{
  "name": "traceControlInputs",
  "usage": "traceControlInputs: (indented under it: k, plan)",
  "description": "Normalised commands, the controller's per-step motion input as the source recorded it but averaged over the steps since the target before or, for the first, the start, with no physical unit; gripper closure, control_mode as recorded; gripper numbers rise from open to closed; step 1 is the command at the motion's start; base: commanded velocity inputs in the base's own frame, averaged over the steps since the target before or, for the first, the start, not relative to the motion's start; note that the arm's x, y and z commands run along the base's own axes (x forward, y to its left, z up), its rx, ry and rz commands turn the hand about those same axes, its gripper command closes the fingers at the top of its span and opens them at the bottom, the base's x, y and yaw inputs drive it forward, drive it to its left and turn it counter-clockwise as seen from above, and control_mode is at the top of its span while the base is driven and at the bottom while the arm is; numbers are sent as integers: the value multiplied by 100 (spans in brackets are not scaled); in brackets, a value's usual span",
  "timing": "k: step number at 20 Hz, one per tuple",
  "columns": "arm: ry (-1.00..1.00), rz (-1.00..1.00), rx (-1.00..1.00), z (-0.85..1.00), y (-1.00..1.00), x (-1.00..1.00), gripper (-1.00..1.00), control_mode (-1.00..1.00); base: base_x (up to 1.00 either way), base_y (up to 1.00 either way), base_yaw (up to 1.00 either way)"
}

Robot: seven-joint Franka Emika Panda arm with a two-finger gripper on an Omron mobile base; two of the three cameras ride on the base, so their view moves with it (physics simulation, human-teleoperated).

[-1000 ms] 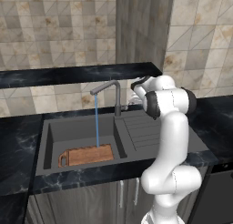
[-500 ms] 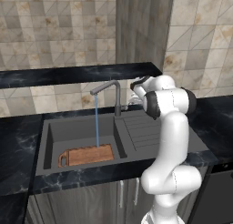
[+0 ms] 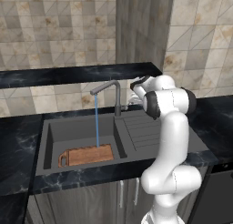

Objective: Turn on the sink faucet with hot water and rinse the cutting board for ten seconds, then turn off the faucet. Push the cutting board to reach the water if necessary.

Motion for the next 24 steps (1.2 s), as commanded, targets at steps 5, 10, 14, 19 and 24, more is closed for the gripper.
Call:
traceControlInputs:
  k: [5,10,14,19,24]
  plan:
    - [0,0,0,-3,37,2,-100,-100,0,0,0]
    - [0,0,0,-1,42,5,-100,-100,0,0,0]
    - [0,0,0,-2,40,4,-100,-100,0,0,0]
    - [0,0,0,0,39,4,-100,-100,0,0,0]
    - [0,0,0,-3,39,1,-100,-100,0,0,0]
